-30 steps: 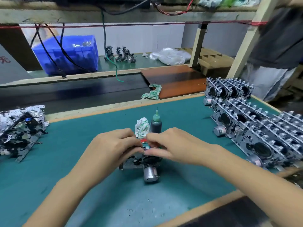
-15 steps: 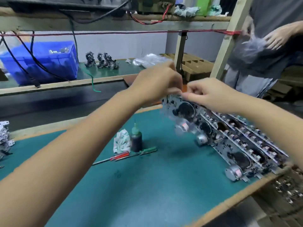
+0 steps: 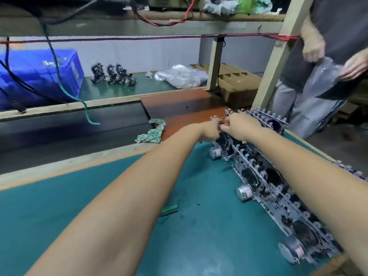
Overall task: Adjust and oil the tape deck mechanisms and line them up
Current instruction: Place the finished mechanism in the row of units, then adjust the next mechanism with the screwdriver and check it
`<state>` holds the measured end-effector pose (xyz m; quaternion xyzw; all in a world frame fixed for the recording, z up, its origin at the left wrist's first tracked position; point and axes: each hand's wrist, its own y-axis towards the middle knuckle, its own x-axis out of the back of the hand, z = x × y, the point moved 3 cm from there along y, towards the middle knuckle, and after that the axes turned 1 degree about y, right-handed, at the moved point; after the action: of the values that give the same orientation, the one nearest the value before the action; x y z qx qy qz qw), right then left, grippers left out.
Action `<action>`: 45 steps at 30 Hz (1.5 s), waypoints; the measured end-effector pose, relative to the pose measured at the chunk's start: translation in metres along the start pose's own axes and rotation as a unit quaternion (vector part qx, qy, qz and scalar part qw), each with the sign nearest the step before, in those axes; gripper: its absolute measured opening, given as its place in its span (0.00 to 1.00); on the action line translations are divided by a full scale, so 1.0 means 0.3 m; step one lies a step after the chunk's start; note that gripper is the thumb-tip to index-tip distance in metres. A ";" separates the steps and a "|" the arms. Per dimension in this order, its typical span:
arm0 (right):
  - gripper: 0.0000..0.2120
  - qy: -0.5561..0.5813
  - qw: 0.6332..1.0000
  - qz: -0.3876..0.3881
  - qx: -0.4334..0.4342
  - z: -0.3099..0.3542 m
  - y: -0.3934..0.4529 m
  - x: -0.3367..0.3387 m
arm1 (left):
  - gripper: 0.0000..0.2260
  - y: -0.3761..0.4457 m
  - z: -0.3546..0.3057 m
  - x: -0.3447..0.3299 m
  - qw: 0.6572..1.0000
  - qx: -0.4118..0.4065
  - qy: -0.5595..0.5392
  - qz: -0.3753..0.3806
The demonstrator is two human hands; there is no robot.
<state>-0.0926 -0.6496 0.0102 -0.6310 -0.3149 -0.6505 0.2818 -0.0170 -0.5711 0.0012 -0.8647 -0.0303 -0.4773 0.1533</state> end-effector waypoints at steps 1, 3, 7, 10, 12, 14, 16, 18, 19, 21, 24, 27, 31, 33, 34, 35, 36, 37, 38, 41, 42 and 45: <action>0.16 -0.046 0.999 -0.006 0.000 0.003 0.001 0.014 | 0.26 -0.008 0.000 -0.006 1.000 0.002 0.003 0.009; 0.19 -0.130 0.990 -0.052 0.007 0.040 -0.013 0.064 | 0.23 -0.042 -0.006 0.004 1.000 0.006 0.007 -0.016; 0.14 -0.080 0.986 -0.132 0.058 0.232 -0.119 0.187 | 0.08 -0.247 -0.006 0.106 0.984 0.018 0.022 -0.175; 0.11 0.010 0.983 -0.132 0.128 0.422 -0.265 0.244 | 0.05 -0.535 0.072 0.142 0.952 0.033 0.122 -0.279; 0.14 0.067 0.973 -0.109 0.190 0.566 -0.383 0.253 | 0.08 -0.764 0.148 0.127 0.942 0.044 0.116 -0.311; 0.18 0.103 0.954 -0.078 0.270 0.732 -0.499 0.238 | 0.06 -1.002 0.247 0.087 0.941 0.082 0.078 -0.319; 0.17 0.127 0.930 -0.048 0.342 0.857 -0.586 0.203 | 0.05 -1.178 0.342 0.030 0.939 0.132 0.047 -0.314; 0.13 0.153 0.897 -0.004 0.415 1.019 -0.674 0.146 | 0.04 -1.388 0.439 -0.047 0.923 0.205 0.037 -0.322; 0.11 0.166 0.881 0.018 0.443 1.098 -0.717 0.117 | 0.04 -1.483 0.479 -0.082 0.911 0.235 0.041 -0.336; 0.12 0.180 0.848 0.051 0.497 1.254 -0.802 0.056 | 0.03 -1.658 0.538 -0.138 0.880 0.283 0.074 -0.374; 0.13 0.189 0.805 0.053 0.560 1.468 -0.916 -0.011 | 0.16 -1.878 0.592 -0.186 0.825 0.344 0.190 -0.406; 0.17 0.160 0.778 -0.044 0.606 1.655 -0.994 -0.031 | 0.24 -2.049 0.631 -0.203 0.757 0.405 0.253 -0.447; 0.21 0.106 0.755 -0.173 0.623 1.829 -1.022 -0.038 | 0.34 -2.165 0.703 -0.228 0.704 0.490 0.203 -0.472; 0.17 0.051 0.738 -0.177 0.650 1.885 -1.025 -0.067 | 0.38 -2.178 0.742 -0.260 0.690 0.539 0.119 -0.468; 0.16 0.026 0.726 -0.176 0.664 1.903 -1.025 -0.082 | 0.38 -2.175 0.761 -0.279 0.678 0.569 0.074 -0.460; 0.15 0.007 0.716 -0.180 0.674 1.914 -1.024 -0.094 | 0.38 -2.167 0.779 -0.300 0.667 0.591 0.036 -0.452; 0.17 -0.007 0.708 -0.192 0.680 1.919 -1.020 -0.099 | 0.40 -2.152 0.801 -0.322 0.662 0.600 -0.004 -0.448; 0.18 -0.015 0.704 -0.204 0.680 1.922 -1.014 -0.096 | 0.42 -2.133 0.821 -0.342 0.661 0.600 -0.048 -0.448; 0.18 -0.013 0.699 -0.213 0.683 1.924 -1.011 -0.091 | 0.43 -2.115 0.839 -0.355 0.659 0.594 -0.087 -0.453; 0.11 0.017 0.663 -0.242 0.708 1.930 -1.002 -0.086 | 0.38 -2.100 0.885 -0.359 0.640 0.576 -0.110 -0.496; 0.09 0.023 0.654 -0.252 0.713 1.929 -0.997 -0.081 | 0.37 -2.106 0.891 -0.357 0.635 0.570 -0.116 -0.509; 0.04 0.047 0.628 -0.269 0.729 1.910 -0.993 -0.078 | 0.35 -2.124 0.889 -0.362 0.636 0.547 -0.137 -0.528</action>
<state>0.0495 -0.0202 -0.0263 -0.0759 -0.8284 -0.2840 0.4768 0.0152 0.1236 -0.0717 -0.5151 -0.7573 -0.2497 0.3143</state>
